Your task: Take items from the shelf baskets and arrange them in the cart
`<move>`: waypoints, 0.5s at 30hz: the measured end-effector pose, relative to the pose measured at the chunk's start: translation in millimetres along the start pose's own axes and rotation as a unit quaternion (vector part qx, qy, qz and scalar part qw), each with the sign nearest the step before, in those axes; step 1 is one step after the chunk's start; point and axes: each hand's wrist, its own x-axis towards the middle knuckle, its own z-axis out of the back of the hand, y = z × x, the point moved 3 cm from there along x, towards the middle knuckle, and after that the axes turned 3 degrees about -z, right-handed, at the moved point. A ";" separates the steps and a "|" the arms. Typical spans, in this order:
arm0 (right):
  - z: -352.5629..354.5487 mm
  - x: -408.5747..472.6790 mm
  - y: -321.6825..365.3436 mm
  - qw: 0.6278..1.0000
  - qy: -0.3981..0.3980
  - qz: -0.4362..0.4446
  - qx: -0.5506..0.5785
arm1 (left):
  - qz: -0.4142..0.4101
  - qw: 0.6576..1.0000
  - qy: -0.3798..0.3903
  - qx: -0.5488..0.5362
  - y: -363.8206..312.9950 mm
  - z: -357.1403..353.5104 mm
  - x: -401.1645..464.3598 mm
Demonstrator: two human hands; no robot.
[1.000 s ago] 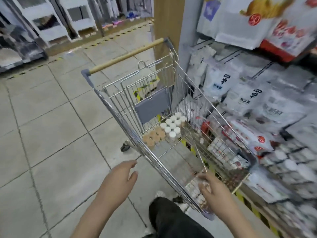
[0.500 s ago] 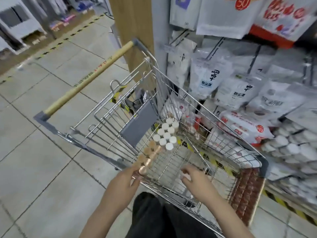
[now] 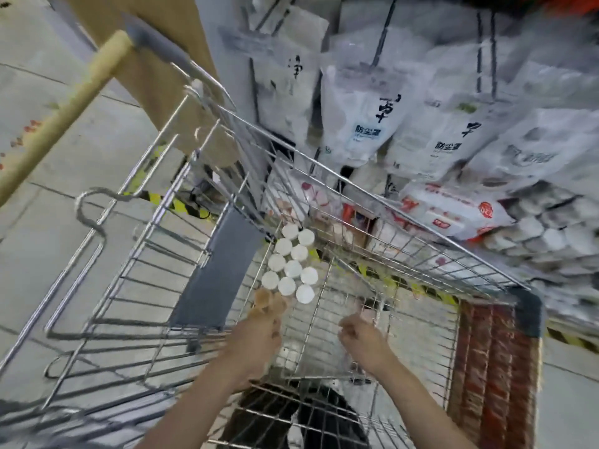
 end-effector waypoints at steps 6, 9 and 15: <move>-21.3 74.3 -5.4 1.000 -0.011 -0.003 0.008 | 0.027 0.999 0.006 -0.022 5.8 -44.9 80.8; -26.7 108.8 -7.3 1.000 -0.029 0.009 -0.006 | 0.052 0.998 -0.040 0.018 7.9 -60.6 114.2; -37.3 167.4 -1.1 0.991 -0.055 0.093 -0.084 | 0.015 0.995 -0.083 0.061 12.3 -87.2 156.5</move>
